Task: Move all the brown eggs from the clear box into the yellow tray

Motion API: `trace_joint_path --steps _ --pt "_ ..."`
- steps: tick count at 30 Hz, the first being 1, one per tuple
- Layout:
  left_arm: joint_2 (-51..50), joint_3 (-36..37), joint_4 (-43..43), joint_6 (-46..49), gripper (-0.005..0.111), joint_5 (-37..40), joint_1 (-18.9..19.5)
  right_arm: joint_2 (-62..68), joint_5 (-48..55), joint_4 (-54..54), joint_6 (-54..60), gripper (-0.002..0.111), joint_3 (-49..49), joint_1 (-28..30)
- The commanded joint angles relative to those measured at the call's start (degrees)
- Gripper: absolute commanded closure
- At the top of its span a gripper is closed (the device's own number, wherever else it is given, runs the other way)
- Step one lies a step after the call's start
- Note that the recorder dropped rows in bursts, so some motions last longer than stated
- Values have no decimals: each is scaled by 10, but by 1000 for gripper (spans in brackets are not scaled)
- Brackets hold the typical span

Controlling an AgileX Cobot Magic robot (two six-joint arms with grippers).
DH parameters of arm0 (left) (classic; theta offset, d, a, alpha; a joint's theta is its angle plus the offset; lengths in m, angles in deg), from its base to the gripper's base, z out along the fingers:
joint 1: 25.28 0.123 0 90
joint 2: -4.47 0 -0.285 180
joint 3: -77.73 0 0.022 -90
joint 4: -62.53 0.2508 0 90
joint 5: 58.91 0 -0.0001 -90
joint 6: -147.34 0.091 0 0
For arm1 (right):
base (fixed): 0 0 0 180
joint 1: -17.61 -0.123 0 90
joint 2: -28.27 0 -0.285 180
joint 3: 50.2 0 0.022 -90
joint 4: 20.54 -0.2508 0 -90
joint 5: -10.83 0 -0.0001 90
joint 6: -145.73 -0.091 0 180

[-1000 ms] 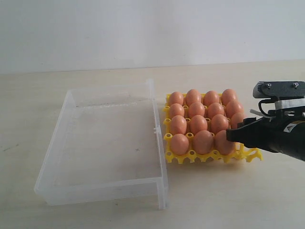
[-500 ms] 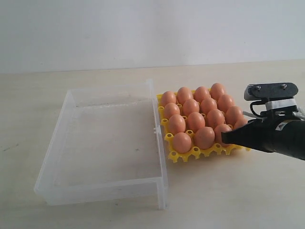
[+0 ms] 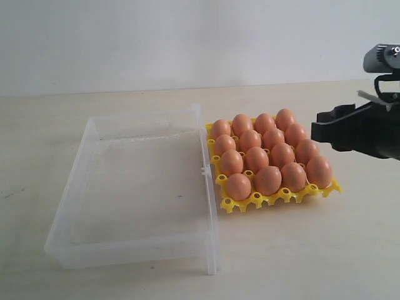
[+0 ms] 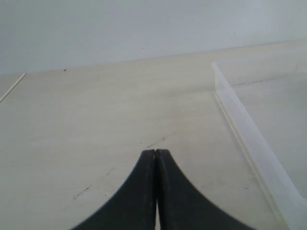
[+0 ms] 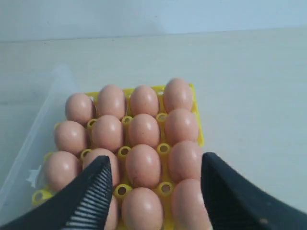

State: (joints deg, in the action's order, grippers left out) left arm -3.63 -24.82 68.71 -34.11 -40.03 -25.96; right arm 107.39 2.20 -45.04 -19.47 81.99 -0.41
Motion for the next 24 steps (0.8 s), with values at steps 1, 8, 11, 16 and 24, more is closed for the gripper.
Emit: trace_joint_path --steps 1,8,11,16,24 --pt "3 -2 -2 -2 107 -7 1 -63 23 5 0 53 3 0" --pt "3 -2 -2 -2 107 -7 1 -205 86 -26 2 65 3 0" --pt "3 -2 -2 -2 107 -7 1 -231 126 -23 3 107 3 0" --pt "3 -2 -2 -2 107 -7 1 -260 159 -23 5 108 3 0" --pt "3 -2 -2 -2 107 -7 1 -341 242 31 5 108 3 0"
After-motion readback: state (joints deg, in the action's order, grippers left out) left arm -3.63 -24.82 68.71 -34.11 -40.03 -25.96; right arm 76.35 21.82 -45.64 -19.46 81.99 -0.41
